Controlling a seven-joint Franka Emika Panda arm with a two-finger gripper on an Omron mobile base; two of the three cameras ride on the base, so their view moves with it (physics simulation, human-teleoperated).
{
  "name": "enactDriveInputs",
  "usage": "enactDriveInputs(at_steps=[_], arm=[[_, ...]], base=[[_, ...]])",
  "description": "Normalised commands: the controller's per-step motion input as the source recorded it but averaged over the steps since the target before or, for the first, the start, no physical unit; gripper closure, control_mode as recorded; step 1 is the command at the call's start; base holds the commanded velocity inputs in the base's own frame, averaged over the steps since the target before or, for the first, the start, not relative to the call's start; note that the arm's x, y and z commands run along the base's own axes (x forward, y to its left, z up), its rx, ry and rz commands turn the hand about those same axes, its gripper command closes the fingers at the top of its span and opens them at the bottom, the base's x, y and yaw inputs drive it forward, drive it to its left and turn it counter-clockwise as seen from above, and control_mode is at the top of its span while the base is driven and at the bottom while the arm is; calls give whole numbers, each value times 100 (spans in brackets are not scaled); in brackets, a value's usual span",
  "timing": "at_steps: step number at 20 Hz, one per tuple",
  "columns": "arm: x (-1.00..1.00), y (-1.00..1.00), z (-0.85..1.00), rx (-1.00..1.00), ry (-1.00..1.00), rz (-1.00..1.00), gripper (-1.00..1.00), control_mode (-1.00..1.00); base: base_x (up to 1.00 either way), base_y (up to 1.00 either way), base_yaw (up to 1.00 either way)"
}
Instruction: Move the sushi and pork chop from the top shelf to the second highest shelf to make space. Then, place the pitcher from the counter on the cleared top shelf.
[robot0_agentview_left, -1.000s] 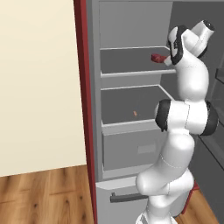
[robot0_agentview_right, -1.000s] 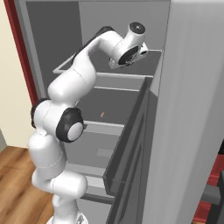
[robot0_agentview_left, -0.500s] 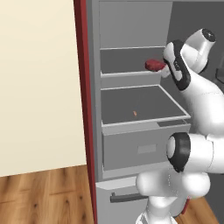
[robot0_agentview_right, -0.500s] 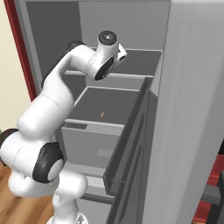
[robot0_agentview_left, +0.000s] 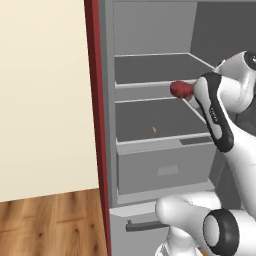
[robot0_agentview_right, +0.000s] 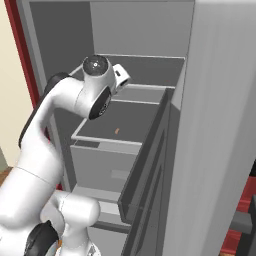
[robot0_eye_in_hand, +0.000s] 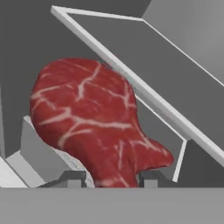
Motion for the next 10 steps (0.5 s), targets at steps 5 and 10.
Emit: enactDriveInputs(at_steps=[5,10], arm=[[-100,0,-8,0,-1,0,100,-100],[-91,0,-30,-1,0,-1,100,-100]], base=[[0,0,0],[0,0,0]])
